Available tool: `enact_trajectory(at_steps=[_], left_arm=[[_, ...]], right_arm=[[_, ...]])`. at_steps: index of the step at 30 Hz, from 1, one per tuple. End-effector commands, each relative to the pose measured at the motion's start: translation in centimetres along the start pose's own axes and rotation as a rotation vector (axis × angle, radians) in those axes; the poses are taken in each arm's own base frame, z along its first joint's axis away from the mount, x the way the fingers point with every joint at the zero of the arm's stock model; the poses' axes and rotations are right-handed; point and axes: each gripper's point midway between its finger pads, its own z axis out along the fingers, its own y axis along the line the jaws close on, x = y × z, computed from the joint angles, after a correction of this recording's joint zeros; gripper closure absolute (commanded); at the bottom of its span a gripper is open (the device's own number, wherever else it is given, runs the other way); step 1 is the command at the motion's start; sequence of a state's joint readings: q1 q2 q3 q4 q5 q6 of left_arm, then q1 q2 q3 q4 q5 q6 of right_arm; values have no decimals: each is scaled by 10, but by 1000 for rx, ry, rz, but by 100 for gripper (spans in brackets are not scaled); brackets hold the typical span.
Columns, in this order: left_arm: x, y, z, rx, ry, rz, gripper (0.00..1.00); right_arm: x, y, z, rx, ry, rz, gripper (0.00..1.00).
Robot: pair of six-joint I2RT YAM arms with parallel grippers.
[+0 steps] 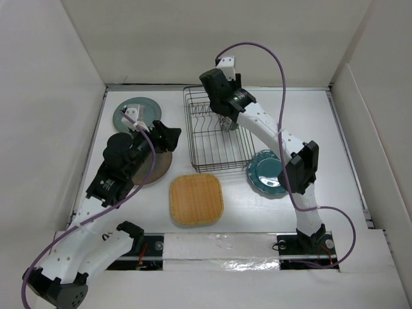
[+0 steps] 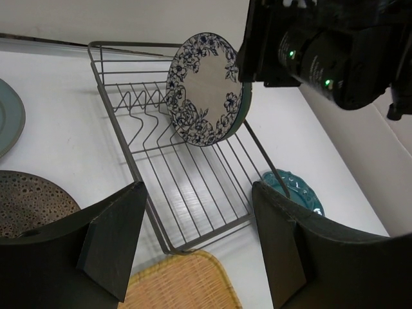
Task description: Load the plates into the dish rack
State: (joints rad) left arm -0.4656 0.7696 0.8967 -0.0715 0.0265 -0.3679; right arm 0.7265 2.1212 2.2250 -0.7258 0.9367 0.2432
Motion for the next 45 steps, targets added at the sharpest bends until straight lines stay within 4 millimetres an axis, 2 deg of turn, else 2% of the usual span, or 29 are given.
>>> enact_trajectory(at_steps=[1,2,3,4,5,6,7,8,9,10,11,12,13,14,15,16,17,18,19,21,24,27,29,33,35,40,45], left_arm=[[-8,-10,0,47,-29,3,36],[-7,-11,0,50,-24,3,36],[-8,-12,0,53,-27,3,36],[-9,-12,-2,57,-32,3,36],[-11,-13,-3,59,-36,3,36],[-11,-14,-4,63,-38,3,36],[-12,-14,-4,66,-40,3,37],[-12,-15,-6,70,-42,3,37],[-13,-16,-6,73,-45,3,37],[-13,-16,-6,75,-45,2,38],[-12,-18,-7,85,-41,2,38],[-13,-18,-7,86,-43,2,39],[-13,-18,-7,86,-43,2,39],[-14,-18,-7,86,-43,2,40],[-14,-19,-7,86,-43,2,40],[-14,-18,-7,84,-42,4,40],[-14,-19,-8,90,-41,3,40],[-13,-19,-7,90,-37,3,40],[-12,-20,-6,92,-31,3,40],[-10,-21,-5,99,-23,1,39],[-6,-20,-1,96,-9,0,39],[-5,-20,0,95,-4,-4,39],[-5,-21,-1,101,-5,-3,39],[-6,-20,-2,99,-11,-5,39],[-5,-19,-1,93,-7,-4,39],[-4,-20,1,96,3,-5,39],[-1,-19,2,97,10,-5,39]], right_arm=[[-52,-21,-21,-61,-71,164,42],[-60,-29,-23,-75,-78,196,40],[-53,-31,-22,-101,-60,203,40],[-54,-35,-29,-122,-66,220,39],[-81,-60,-51,-151,-130,310,39],[-82,-70,-57,-172,-140,357,40],[-46,-70,-54,-173,-91,325,42],[-48,-81,-59,-194,-128,391,51],[-62,-115,-87,-244,-184,517,88],[0,-116,-73,-227,-97,488,100],[11,-125,-77,-251,-110,549,100],[15,-144,-100,-312,-130,665,100],[43,-158,-96,-282,-99,693,100],[111,-161,-85,-233,6,650,100],[126,-175,-97,-234,16,731,96],[152,-181,-98,-215,59,742,89],[205,-189,-94,-161,155,720,80],[222,-190,-99,-165,200,766,52],[229,-199,-107,-160,190,807,38],[271,-212,-110,-74,262,862,15],[270,-221,-114,-91,213,955,11],[282,-222,-108,-59,267,980,12],[292,-218,-103,-52,315,977,13],[327,-200,-89,-76,457,1015,18],[340,-199,-88,-66,493,1042,24],[343,-197,-87,-90,492,1067,32],[348,-199,-76,-79,519,1085,40]])
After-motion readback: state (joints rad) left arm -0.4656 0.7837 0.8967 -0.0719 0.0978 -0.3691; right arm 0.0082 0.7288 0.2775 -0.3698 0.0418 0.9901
